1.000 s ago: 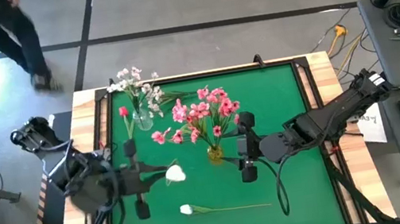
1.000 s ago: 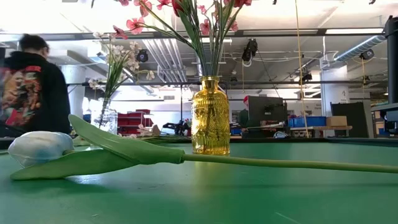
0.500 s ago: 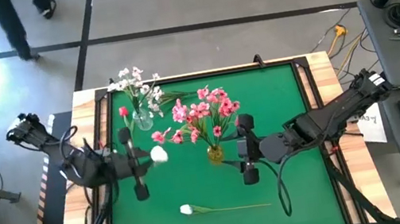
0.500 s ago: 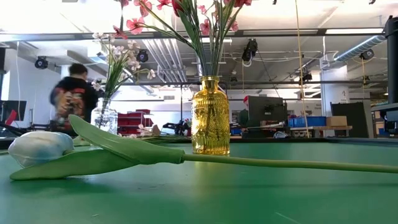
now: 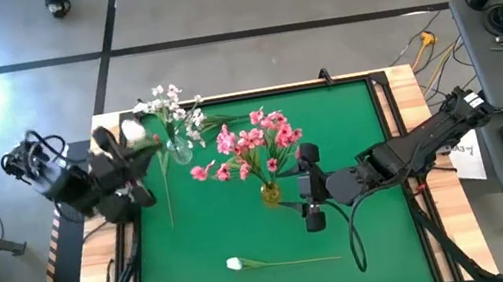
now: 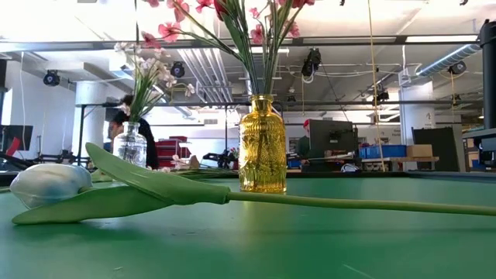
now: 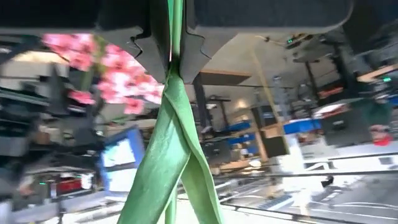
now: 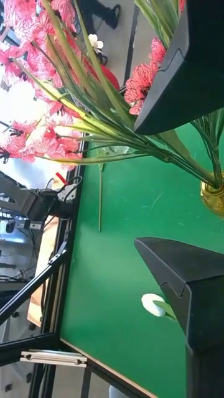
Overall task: Sort flowers into vase by color
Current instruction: Put the left white tulip into the transparent vase
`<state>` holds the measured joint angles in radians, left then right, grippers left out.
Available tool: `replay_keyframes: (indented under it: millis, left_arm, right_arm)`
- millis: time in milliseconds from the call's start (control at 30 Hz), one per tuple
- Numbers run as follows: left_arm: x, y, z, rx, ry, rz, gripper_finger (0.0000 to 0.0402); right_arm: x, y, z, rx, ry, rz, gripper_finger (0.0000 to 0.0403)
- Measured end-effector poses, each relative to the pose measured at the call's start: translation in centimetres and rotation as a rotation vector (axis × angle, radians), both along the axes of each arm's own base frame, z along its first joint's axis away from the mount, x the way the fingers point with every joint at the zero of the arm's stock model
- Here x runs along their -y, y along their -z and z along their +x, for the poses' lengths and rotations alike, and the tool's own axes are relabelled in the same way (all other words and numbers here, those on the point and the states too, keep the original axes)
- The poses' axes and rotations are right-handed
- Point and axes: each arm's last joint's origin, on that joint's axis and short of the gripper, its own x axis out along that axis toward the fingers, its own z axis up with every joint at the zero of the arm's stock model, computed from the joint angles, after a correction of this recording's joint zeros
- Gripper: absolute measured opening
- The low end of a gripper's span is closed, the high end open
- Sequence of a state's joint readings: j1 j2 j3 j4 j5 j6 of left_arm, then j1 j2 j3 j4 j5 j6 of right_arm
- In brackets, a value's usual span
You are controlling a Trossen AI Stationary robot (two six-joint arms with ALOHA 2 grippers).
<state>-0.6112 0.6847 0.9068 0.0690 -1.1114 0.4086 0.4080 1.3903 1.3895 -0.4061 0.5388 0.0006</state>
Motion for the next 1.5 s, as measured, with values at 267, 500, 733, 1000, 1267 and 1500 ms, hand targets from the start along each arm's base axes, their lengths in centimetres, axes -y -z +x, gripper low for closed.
replay_keyframes:
  millis: [267, 500, 733, 1000, 1267, 1500]
  left_arm:
    - [-2.9, -0.3, -1.4, 0.015, -0.166, 0.004, 0.0000]
    - [-4.3, -0.2, -1.7, 0.029, -0.183, 0.024, 0.0000]
    - [-5.4, 0.7, -1.4, -0.002, -0.164, -0.011, 0.0000]
    - [-6.6, 1.4, -0.7, -0.047, -0.209, -0.020, 0.0000]
    - [-7.9, 1.6, -0.9, -0.068, -0.224, -0.019, 0.0000]
    - [-9.3, 4.1, -0.2, -0.114, -0.235, -0.076, 0.0000]
  right_arm:
    - [0.0, 0.0, 0.0, 0.002, 0.005, 0.010, 0.0276]
    - [0.0, 0.1, 0.1, 0.000, 0.008, 0.014, 0.0276]
    - [0.0, 0.1, 0.1, 0.002, 0.009, 0.015, 0.0276]
    - [-0.1, -0.1, 0.2, 0.020, 0.010, 0.023, 0.0276]
    - [-0.1, 0.0, 0.2, 0.020, 0.010, 0.023, 0.0276]
    - [-0.1, 0.0, 0.2, 0.020, 0.010, 0.022, 0.0276]
